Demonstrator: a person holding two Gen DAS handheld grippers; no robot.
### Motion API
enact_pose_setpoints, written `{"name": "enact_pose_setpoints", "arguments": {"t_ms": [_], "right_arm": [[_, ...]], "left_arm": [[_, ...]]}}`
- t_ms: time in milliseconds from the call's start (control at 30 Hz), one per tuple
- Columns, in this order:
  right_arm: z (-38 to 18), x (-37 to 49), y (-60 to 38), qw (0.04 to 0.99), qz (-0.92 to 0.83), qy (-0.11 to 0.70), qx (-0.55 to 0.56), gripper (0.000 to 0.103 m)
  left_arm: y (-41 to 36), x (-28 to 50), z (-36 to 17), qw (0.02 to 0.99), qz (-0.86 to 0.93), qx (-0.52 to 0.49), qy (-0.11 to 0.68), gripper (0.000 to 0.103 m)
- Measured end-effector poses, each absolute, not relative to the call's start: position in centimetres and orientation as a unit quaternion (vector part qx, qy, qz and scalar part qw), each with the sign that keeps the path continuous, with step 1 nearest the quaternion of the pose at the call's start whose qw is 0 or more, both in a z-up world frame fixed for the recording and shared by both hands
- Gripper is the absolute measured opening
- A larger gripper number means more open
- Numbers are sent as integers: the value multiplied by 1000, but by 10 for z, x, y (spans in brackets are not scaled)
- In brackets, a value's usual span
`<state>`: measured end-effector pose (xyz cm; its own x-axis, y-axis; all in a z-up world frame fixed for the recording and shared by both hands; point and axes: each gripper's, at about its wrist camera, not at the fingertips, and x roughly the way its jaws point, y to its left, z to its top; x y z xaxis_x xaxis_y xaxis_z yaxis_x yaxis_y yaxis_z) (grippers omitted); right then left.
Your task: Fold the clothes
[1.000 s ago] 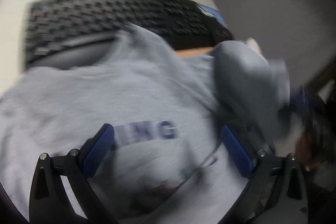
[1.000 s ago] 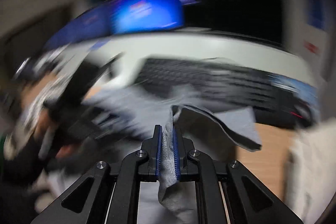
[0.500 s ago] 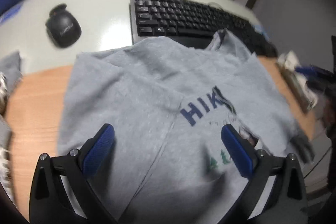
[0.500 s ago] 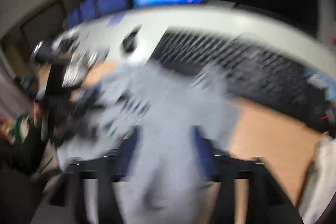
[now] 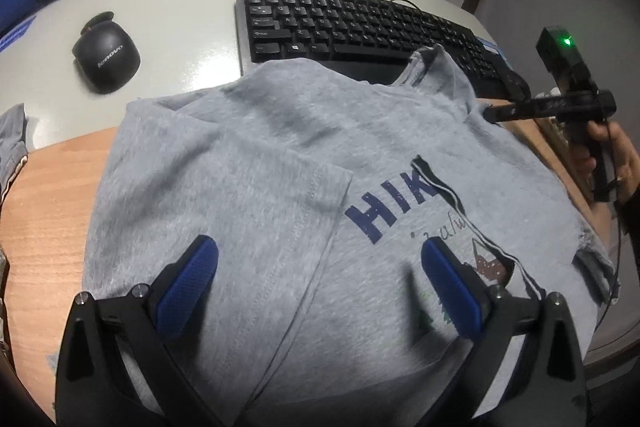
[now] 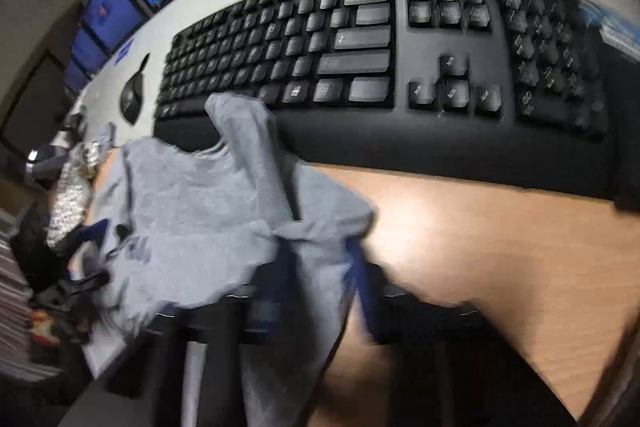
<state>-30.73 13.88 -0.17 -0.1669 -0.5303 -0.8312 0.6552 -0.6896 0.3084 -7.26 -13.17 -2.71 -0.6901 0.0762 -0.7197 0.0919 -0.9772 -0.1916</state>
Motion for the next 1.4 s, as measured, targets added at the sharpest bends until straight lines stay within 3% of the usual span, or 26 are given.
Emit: {"name": "enact_pose_setpoints", "arguments": {"t_ms": [167,267,333,400,500,533,633,767,833,933,967,1033,1233,1333,1367,1400], "right_arm": [[47,-265,156,370,-830,123,399,10],[73,-257,183,278,-883,157,344,10],[70,-269,200,280,-881,121,362,11],[51,-289,204,286,-855,100,420,29],[36,-295,207,243,-861,94,436,30],[39,-290,210,250,-865,73,430,30],[59,-235,200,421,-797,22,432,30],[44,-134,165,518,-719,121,448,32],[25,-86,148,537,-682,180,462,32],[-5,-97,167,430,-737,232,467,32],[-8,-114,186,397,-756,204,480,19],[-5,-149,239,360,-783,109,495,14],[9,-141,272,346,-787,119,496,14],[29,-133,265,386,-797,101,454,15],[36,-130,261,401,-799,93,438,22],[38,-128,252,411,-802,86,425,40]], "left_arm": [[-128,-77,-28,10,-913,396,102,102],[-127,-77,-28,15,-912,397,99,102],[-126,-78,-29,16,-912,399,96,102],[-125,-79,-29,18,-912,400,92,102],[-126,-78,-29,18,-912,400,93,102],[-127,-78,-28,17,-912,399,96,102],[-129,-76,-28,15,-912,397,100,102],[-125,-77,-28,20,-912,400,91,102],[-124,-77,-28,21,-911,401,89,102],[-125,-77,-28,20,-911,401,90,102],[-125,-77,-28,21,-911,401,89,102],[-123,-77,-29,22,-911,402,87,102],[-121,-77,-30,25,-911,404,80,102],[-121,-77,-31,25,-911,404,79,102],[-121,-77,-31,25,-911,404,80,102],[-121,-78,-30,25,-911,404,80,102]]}}
